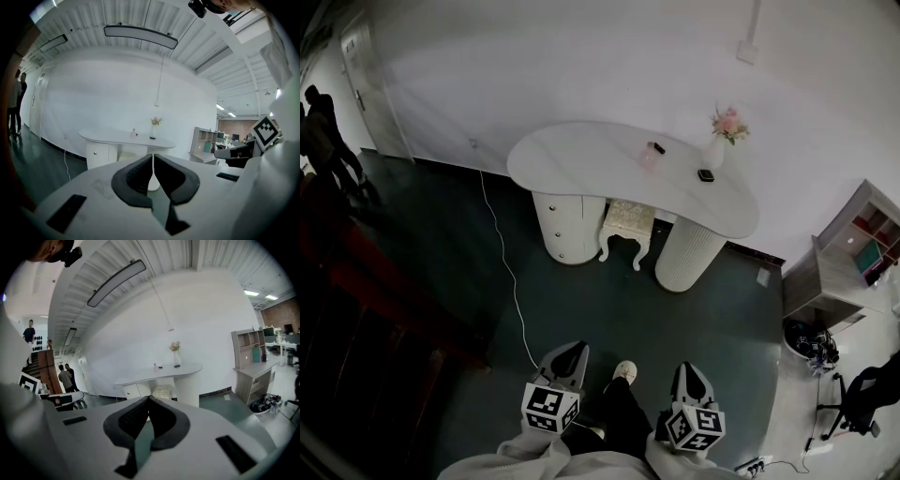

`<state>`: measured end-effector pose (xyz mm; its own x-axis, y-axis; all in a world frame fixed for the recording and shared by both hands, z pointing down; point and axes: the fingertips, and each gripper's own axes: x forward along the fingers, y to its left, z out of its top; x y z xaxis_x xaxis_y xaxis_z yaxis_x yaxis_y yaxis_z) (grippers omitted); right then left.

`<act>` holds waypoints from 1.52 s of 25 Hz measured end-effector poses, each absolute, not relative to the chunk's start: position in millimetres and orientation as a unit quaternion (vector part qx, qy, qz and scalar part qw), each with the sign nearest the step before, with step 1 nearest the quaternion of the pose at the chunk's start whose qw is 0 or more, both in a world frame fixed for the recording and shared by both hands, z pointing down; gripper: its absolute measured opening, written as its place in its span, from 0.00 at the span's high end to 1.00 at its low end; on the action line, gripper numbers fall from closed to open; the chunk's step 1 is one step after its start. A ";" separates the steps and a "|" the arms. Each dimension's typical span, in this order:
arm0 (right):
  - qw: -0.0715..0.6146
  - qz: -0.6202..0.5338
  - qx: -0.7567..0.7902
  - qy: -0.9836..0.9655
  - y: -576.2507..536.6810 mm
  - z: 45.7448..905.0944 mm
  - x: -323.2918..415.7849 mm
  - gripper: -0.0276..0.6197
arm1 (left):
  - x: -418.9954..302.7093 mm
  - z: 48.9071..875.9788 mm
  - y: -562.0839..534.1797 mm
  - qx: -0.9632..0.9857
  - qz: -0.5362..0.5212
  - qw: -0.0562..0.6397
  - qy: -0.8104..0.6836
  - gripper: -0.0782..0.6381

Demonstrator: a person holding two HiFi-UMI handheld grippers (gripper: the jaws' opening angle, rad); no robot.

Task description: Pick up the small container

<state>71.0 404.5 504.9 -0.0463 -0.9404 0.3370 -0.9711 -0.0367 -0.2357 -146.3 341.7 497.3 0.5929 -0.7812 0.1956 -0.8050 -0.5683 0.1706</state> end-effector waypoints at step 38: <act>0.035 0.210 0.654 -0.726 160.6 505.9 155.6 0.88 | -55.1 494.7 120.4 0.871 0.045 0.115 -0.476 0.86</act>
